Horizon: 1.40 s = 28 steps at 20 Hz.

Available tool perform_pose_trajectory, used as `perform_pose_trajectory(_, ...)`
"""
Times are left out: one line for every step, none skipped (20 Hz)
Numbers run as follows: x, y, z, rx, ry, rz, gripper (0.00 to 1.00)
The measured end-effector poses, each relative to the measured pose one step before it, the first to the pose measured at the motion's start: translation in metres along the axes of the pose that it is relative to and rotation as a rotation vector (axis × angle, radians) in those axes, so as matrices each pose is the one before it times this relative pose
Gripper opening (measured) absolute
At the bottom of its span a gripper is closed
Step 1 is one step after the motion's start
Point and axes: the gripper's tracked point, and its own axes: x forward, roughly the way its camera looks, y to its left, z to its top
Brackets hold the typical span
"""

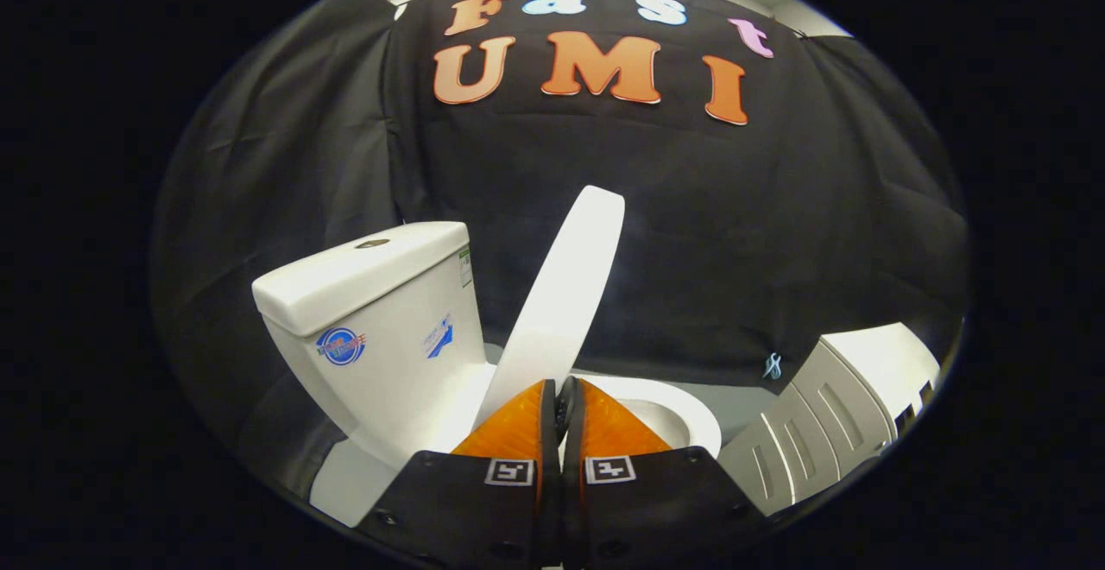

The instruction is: Open the toilet lid.

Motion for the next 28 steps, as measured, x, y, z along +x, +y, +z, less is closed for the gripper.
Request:
perform_pose_trajectory(0.00088,0.00535,0.00207,-0.02222,-0.00648,-0.00217,0.08)
perform_pose_trajectory(0.00049,0.00503,0.0014,-0.01836,-0.00328,-0.00444,0.08)
perform_pose_trajectory(0.00004,0.00383,0.00195,-0.01216,-0.00722,-0.00442,0.08)
perform_pose_trajectory(-0.00001,0.00563,0.00139,-0.01345,-0.00854,-0.00287,0.08)
perform_pose_trajectory(0.00089,0.00499,0.00403,-0.01612,-0.01238,-0.00009,0.08)
perform_pose_trajectory(0.00076,0.00521,0.0017,-0.01303,-0.00612,-0.00262,0.08)
perform_pose_trajectory(0.00092,0.00542,0.00115,-0.01818,-0.00466,-0.00033,0.08)
perform_pose_trajectory(0.00015,0.00402,0.00115,-0.01326,-0.00124,-0.00023,0.08)
perform_pose_trajectory(-0.00118,0.00401,0.00142,-0.00663,-0.00339,0.00036,0.08)
perform_pose_trajectory(0.00037,0.00418,0.00163,-0.00918,-0.00116,0.0025,0.08)
perform_pose_trajectory(0.00007,0.00456,0.00228,-0.01209,-0.00252,0.00184,0.08)
perform_pose_trajectory(-0.00445,0.00474,0.00022,-0.01274,-0.00235,0.00013,0.08)
perform_pose_trajectory(-0.0005,0.00543,0.00195,-0.01599,-0.00279,-0.00106,0.08)
perform_pose_trajectory(-0.00166,0.00476,0.00089,-0.01678,-0.00322,-0.00066,0.08)
perform_pose_trajectory(0.00045,0.00411,0.00331,-0.01245,-0.00443,-0.00023,0.08)
perform_pose_trajectory(-0.00003,0.00449,0.00079,-0.00878,-0.00369,0.0006,0.08)
perform_pose_trajectory(0.00004,0.00445,0.00217,-0.00943,-0.00568,0.00329,0.08)
perform_pose_trajectory(0.00042,0.00634,0.00187,-0.01279,-0.00472,0.00457,0.08)
perform_pose_trajectory(-0.00056,0.00481,0.00218,-0.01324,-0.00376,0.0025,0.08)
perform_pose_trajectory(0.00126,0.00526,0.00208,-0.01172,-0.00139,0.00388,0.08)
perform_pose_trajectory(0.00078,0.00543,0.0015,-0.00739,-0.00157,0.00525,0.08)
perform_pose_trajectory(0.00028,0.00494,0.00121,-0.00515,0.00115,0.00438,0.08)
perform_pose_trajectory(0.00082,0.00363,0.00206,-0.00277,-0.00155,0.00391,0.08)
perform_pose_trajectory(0.00116,0.00432,0.00145,-0.00435,-0.00236,0.00484,0.08)
perform_pose_trajectory(0.00048,0.00439,0.0021,-0.00656,-0.00261,0.00659,0.08)
perform_pose_trajectory(0.00147,0.00561,0.00129,-0.0095,-0.00196,0.00779,0.08)
perform_pose_trajectory(0.00163,0.00655,0.00218,-0.01148,-0.0017,0.00777,0.08)
perform_pose_trajectory(0.00156,0.00581,0.00197,-0.01369,-0.00098,0.0083,0.08)
